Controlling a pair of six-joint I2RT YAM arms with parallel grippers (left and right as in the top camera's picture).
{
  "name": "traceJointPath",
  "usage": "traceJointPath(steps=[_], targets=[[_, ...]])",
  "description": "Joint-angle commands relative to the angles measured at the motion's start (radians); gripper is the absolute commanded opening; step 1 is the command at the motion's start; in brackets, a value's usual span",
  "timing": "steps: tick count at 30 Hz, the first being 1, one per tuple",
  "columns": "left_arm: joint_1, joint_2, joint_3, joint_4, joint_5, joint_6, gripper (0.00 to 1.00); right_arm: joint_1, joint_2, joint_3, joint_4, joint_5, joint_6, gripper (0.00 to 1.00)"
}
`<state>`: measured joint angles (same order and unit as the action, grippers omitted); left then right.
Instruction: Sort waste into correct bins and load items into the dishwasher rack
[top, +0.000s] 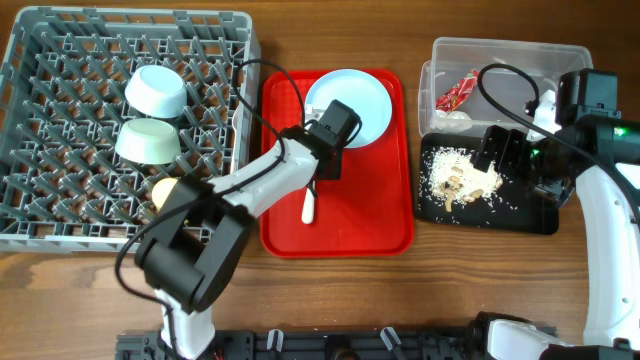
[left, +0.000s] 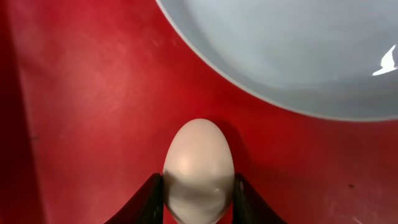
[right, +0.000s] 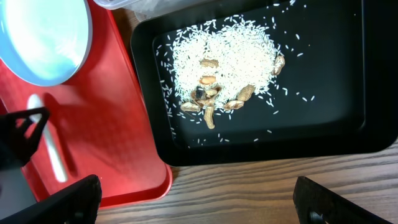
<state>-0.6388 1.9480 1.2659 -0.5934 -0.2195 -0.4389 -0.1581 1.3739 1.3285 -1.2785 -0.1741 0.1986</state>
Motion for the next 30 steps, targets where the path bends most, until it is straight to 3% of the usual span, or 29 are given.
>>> traceJointPath(steps=[1, 9, 13, 20, 30], targets=[[0.005, -0.13, 0.006, -0.048, -0.008, 0.086, 0.3, -0.002, -0.02, 0.008, -0.002, 0.017, -0.016, 1.0], [0.126, -0.291, 0.105, -0.23, -0.025, 0.095, 0.31, -0.002, -0.02, 0.008, -0.002, 0.018, -0.016, 1.0], [0.275, -0.363, 0.136, -0.264, -0.016, 0.128, 0.27, -0.002, -0.02, 0.008, 0.0, 0.018, -0.019, 1.0], [0.417, -0.332, 0.135, -0.274, -0.002, 0.167, 0.22, -0.002, -0.02, 0.008, 0.002, 0.018, -0.019, 1.0], [0.46, -0.211, 0.135, -0.247, 0.002, 0.167, 0.22, -0.002, -0.02, 0.008, 0.001, 0.017, -0.016, 1.0]])
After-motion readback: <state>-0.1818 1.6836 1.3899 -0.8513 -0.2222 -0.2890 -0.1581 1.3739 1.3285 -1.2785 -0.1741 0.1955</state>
